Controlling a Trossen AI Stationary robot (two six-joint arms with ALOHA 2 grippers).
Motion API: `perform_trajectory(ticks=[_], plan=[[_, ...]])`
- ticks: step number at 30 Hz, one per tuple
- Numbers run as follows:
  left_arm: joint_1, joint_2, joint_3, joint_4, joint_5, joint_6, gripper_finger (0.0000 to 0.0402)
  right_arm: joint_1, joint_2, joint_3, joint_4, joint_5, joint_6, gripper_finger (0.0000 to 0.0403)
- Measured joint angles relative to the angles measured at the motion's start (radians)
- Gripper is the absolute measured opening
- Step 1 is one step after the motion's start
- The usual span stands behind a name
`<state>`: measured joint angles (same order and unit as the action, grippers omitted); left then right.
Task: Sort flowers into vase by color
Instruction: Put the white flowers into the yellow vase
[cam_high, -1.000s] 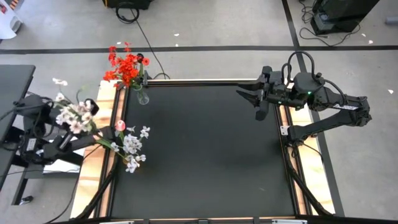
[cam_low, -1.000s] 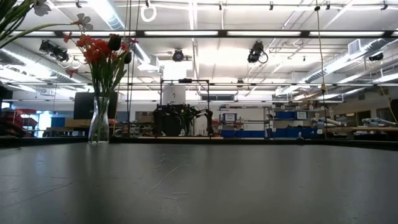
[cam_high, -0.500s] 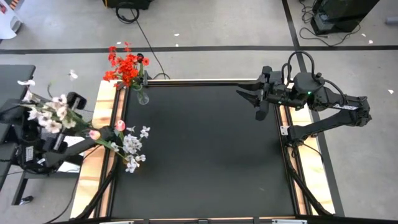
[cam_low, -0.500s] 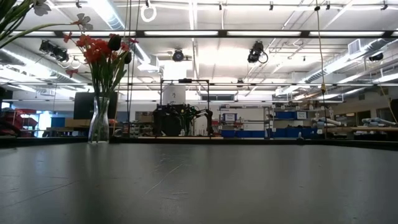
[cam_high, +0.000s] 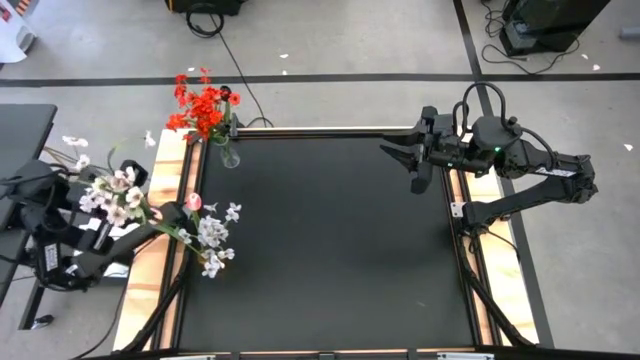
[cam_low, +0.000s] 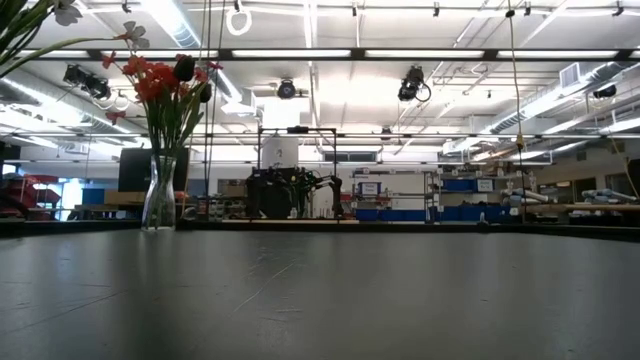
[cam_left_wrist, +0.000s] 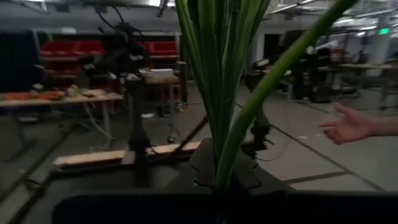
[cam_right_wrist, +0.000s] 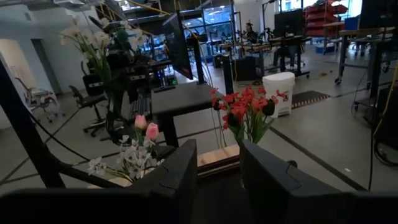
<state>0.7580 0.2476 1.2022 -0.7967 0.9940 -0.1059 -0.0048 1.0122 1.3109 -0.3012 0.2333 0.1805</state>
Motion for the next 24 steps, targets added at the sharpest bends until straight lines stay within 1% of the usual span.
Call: perform_trajectory(ticks=[2,4,6,8,11,14,16,21,24], plan=[[0.04,0.007,0.0,0.023,0.028,0.02,0.0006,0.0,0.0,0.0,0.0,0.0,0.0,0.013],[0.07,0.015,0.0,0.07,0.078,0.017,0.0006,0.0,0.0,0.0,0.0,0.0,0.0,0.013],[0.079,0.016,0.0,0.137,0.114,-0.036,0.0006,0.0,0.0,0.0,0.0,0.0,0.0,0.013],[0.073,0.015,0.001,0.168,0.132,-0.086,0.0006,0.0,0.0,0.0,0.0,0.0,0.0,0.013],[0.058,0.014,0.001,0.083,0.146,-0.063,0.0006,0.0,0.0,0.0,0.0,0.0,0.0,0.013],[0.045,0.014,0.0,-0.078,0.128,0.033,0.0006,0.0,0.0,0.0,0.0,0.0,0.0,0.013],[0.041,0.014,-0.001,-0.15,0.116,0.085,0.0006,0.0,0.0,0.0,0.0,0.0,0.0,0.013],[0.035,0.0,0.0,-0.207,0.091,0.135,0.0006,0.0,0.0,0.0,0.0,0.0,0.0,0.013],[-0.001,-0.003,0.0,-0.269,0.07,0.192,0.0006,0.0,0.0,0.0,0.0,0.0,0.0,0.013]])
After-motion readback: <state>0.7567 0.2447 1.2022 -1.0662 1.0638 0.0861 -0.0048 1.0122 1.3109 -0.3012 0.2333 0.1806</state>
